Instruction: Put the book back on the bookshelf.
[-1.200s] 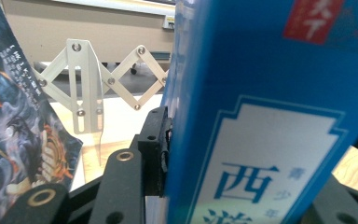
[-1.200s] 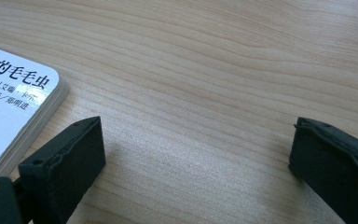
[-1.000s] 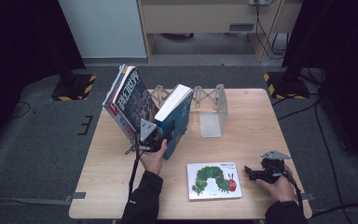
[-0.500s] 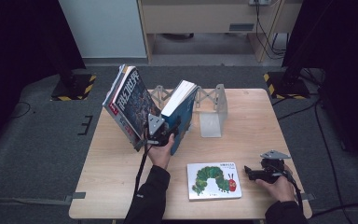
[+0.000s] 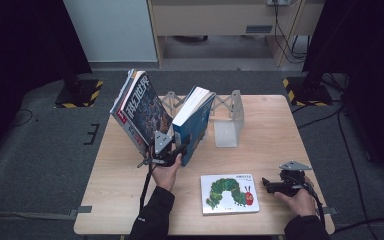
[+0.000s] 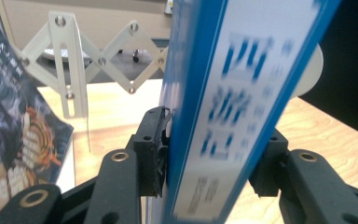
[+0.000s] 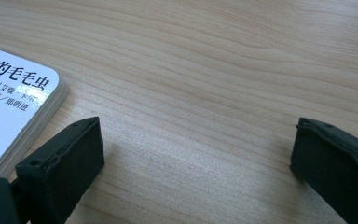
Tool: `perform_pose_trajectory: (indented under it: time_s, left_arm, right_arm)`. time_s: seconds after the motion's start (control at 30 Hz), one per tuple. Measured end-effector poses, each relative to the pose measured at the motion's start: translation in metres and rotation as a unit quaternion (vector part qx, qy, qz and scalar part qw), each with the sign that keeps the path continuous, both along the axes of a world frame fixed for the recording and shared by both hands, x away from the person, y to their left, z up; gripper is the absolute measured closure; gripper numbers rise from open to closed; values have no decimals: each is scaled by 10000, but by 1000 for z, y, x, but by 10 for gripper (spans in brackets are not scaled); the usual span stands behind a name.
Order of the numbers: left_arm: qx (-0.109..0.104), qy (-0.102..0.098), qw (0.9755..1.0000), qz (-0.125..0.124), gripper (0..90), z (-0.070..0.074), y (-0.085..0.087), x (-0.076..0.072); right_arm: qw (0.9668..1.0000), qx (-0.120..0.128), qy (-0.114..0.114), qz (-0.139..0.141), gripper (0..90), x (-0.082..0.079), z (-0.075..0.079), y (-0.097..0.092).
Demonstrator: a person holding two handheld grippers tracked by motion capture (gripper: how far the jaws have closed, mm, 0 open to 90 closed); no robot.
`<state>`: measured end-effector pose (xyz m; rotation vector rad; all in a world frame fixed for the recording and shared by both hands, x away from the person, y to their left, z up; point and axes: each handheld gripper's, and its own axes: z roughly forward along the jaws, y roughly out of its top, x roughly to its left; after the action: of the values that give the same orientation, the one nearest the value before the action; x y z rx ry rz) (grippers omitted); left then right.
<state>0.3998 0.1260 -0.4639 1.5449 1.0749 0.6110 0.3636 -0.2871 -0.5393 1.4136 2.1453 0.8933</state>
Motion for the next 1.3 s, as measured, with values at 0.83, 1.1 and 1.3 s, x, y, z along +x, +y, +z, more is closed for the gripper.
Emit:
perform_pose_trajectory:
  time_s: [0.83,1.1,1.3]
  left_arm:
    - [-83,47,9996,263,555,-3,-23,21]
    - [-100,40,9998,195,542,-6,-24,26]
    - [-81,238,9997,64,537,-15,-14,12]
  right_arm:
    - [10000,8,0,-3,25,0,0,0]
    - [10000,14,3,-6,24,0,0,1]
    - [10000,12,3,-4,24,1,0,1]
